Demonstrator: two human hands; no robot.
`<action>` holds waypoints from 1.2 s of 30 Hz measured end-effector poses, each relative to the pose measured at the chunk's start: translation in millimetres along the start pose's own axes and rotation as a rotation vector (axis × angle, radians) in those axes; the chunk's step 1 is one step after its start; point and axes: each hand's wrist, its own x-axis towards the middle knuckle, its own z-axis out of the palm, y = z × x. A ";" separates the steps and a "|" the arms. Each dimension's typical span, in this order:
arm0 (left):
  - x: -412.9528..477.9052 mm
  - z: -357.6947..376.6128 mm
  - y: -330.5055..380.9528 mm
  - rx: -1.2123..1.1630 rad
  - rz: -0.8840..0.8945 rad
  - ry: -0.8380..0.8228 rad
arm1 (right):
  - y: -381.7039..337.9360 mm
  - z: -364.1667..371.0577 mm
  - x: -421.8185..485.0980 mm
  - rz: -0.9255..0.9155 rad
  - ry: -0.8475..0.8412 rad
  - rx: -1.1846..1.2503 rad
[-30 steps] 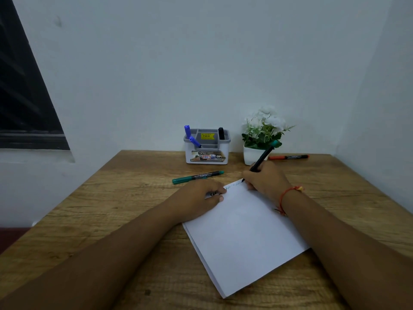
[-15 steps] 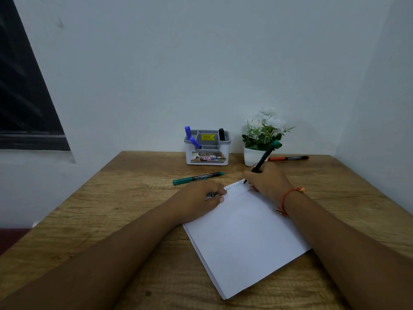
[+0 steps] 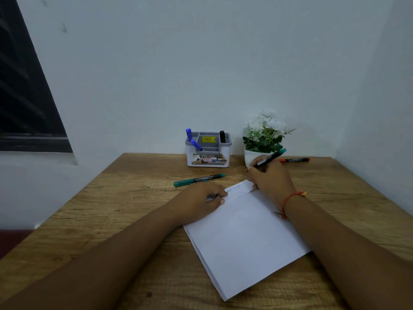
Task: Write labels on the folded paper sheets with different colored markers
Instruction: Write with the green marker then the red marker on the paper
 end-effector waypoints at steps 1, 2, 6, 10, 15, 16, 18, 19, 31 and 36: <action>0.2 -0.1 -0.1 -0.001 0.001 -0.001 | -2.1 0.9 -2.3 -0.054 0.002 0.016; 0.3 -0.2 0.0 -0.001 0.000 -0.002 | -5.2 2.8 -5.7 -0.097 -0.011 0.045; -1.0 0.5 -0.1 0.031 0.015 0.036 | -16.2 17.2 -20.4 -0.067 -0.217 0.194; -2.4 1.5 -0.7 -0.032 -0.019 0.168 | -15.1 23.0 -23.8 0.021 -0.242 0.270; -0.5 -7.7 -10.4 -0.068 -0.166 0.359 | -13.3 19.0 -22.3 0.029 -0.265 0.319; -1.1 -10.4 -12.8 -0.064 -0.203 0.381 | -13.6 18.2 -22.9 0.020 -0.272 0.315; -3.0 -14.7 -16.1 -0.018 -0.271 0.380 | -13.7 17.1 -24.1 -0.004 -0.285 0.305; -3.1 -15.9 -17.6 0.020 -0.291 0.375 | -13.5 16.6 -24.2 -0.010 -0.292 0.311; -1.8 -17.2 -16.0 0.087 -0.282 0.338 | -12.5 12.2 -24.1 -0.008 -0.325 0.363; -3.4 -15.6 -15.2 0.016 -0.265 0.361 | -13.6 11.2 -23.3 0.048 -0.343 0.428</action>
